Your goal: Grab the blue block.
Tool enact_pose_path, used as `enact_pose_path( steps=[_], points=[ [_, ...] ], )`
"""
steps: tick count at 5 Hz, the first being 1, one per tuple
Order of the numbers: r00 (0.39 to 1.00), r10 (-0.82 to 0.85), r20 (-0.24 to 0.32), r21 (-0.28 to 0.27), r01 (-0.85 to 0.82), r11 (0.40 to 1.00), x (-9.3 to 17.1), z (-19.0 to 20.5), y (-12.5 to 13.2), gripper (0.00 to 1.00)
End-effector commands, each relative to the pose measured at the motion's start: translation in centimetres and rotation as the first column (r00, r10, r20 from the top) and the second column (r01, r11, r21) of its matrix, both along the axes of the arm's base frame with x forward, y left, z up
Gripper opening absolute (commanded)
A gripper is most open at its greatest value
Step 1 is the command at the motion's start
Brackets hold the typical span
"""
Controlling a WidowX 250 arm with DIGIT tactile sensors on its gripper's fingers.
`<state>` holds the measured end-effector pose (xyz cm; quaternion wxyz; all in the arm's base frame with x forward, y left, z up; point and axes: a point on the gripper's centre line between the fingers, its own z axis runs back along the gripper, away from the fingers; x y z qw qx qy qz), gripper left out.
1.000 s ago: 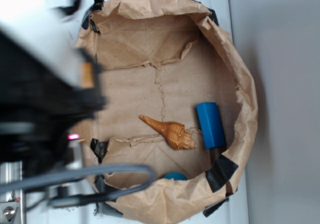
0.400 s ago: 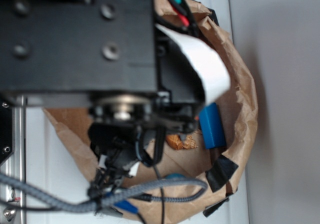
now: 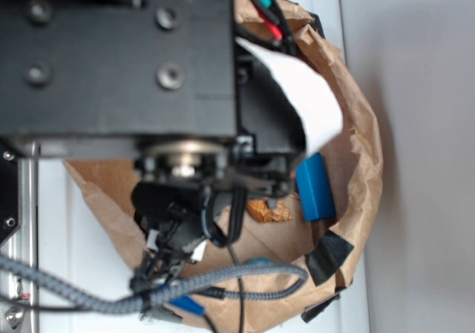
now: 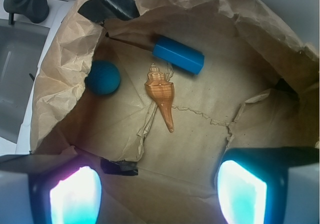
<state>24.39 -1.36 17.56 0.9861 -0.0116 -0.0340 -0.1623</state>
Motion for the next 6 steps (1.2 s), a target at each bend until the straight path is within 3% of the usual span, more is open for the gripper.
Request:
enact_pose_path(
  steps=[1, 2, 3, 4, 5, 6],
  points=[
    [0.972, -0.236, -0.014, 0.097, 0.236, 0.967, 4.0, -3.1, 2.2, 1.0],
    [0.94, -0.342, -0.005, 0.123, 0.34, 0.932, 4.5, -4.4, 3.5, 1.0],
    [0.932, -0.359, 0.046, 0.146, 0.349, 0.926, 4.3, -5.6, 4.9, 1.0],
    [0.923, -0.38, 0.056, 0.157, 0.368, 0.916, 4.9, -6.6, 5.9, 1.0],
    [0.903, -0.426, 0.052, 0.149, 0.415, 0.898, 4.5, -8.9, 6.3, 1.0],
    [0.892, -0.452, 0.009, 0.163, 0.444, 0.881, 5.0, -10.6, 5.2, 1.0]
  ],
)
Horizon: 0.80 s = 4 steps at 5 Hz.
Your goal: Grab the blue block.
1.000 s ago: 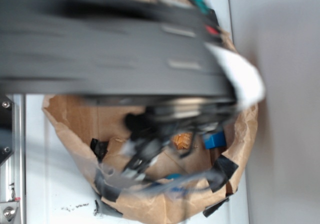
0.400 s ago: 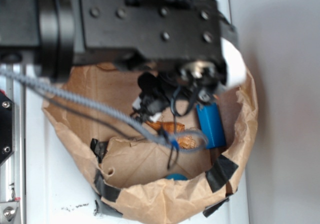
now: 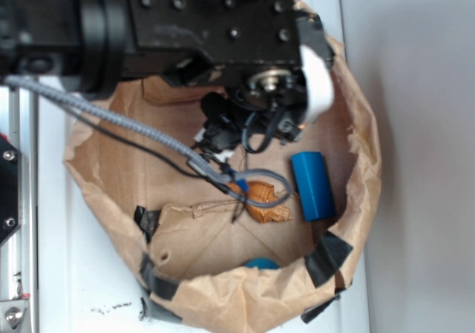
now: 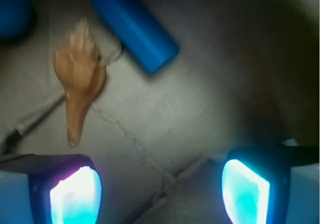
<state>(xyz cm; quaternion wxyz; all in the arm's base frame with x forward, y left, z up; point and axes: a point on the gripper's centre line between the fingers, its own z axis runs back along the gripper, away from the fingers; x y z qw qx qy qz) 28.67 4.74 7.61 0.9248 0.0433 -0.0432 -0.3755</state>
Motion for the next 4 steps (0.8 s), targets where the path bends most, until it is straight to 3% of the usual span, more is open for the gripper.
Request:
enact_pose_path(
  steps=[1, 3, 4],
  points=[
    [0.999, -0.049, 0.012, 0.073, 0.048, 0.996, 1.3, -1.0, -2.4, 1.0],
    [0.987, -0.135, 0.089, 0.103, 0.125, 0.987, 4.5, 0.1, -2.9, 1.0],
    [0.989, -0.126, 0.077, 0.11, 0.117, 0.987, 5.0, 0.4, -3.3, 1.0]
  ],
)
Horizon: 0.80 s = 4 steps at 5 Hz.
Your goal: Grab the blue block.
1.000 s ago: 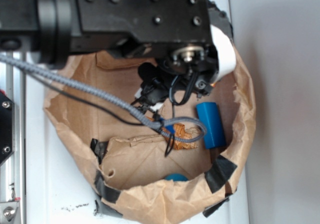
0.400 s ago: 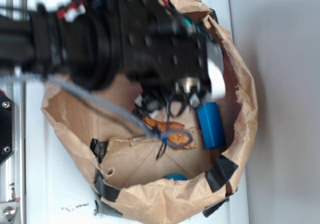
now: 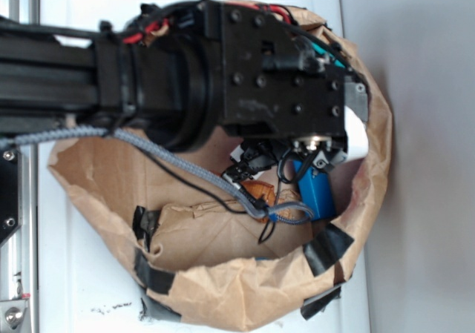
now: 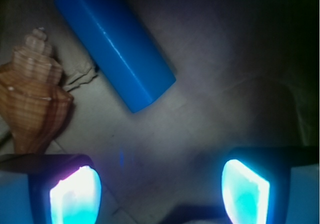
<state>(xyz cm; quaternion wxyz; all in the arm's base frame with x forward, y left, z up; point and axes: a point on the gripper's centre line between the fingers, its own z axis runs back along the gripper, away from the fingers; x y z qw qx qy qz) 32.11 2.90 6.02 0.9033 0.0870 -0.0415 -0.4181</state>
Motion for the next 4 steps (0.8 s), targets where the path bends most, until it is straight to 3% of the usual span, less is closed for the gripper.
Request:
enact_pose_path(
  steps=[1, 3, 4],
  points=[
    [0.999, 0.022, 0.037, 0.063, -0.025, 0.998, 1.81, 2.79, -1.32, 1.0],
    [0.999, 0.022, 0.037, 0.063, -0.025, 0.998, 1.81, 2.79, -1.32, 1.0],
    [0.991, -0.127, 0.043, 0.041, 0.126, 0.991, 2.46, 2.06, -1.43, 1.0]
  ],
)
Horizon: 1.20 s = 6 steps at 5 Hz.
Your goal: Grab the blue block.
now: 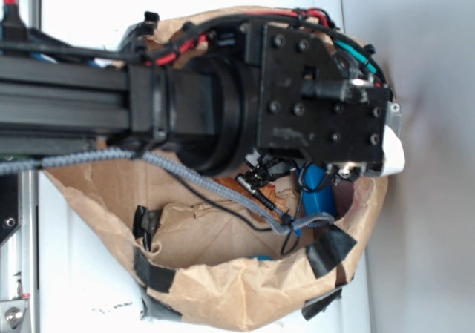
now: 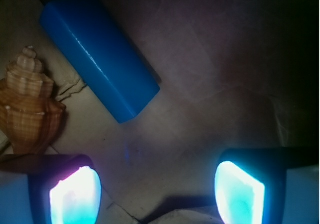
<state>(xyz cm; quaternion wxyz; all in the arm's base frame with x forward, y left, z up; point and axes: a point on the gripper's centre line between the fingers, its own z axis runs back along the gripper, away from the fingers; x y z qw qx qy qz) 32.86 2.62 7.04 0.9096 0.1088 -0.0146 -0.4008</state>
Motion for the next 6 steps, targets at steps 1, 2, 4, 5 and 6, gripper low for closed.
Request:
enact_pose_path(
  steps=[1, 2, 4, 5, 6],
  points=[
    [0.945, -0.316, 0.087, -0.047, 0.321, 0.946, 1.5, 1.0, -0.9, 1.0],
    [0.913, -0.383, 0.138, -0.088, 0.396, 0.914, 0.5, 1.9, -0.1, 1.0],
    [0.881, -0.454, 0.135, -0.04, 0.462, 0.886, 0.4, 0.2, -0.2, 1.0],
    [0.866, -0.476, 0.153, -0.056, 0.488, 0.871, 0.3, 0.8, -0.6, 1.0],
    [0.856, -0.491, 0.161, -0.084, 0.508, 0.857, 0.3, 1.1, -0.9, 1.0]
  ],
)
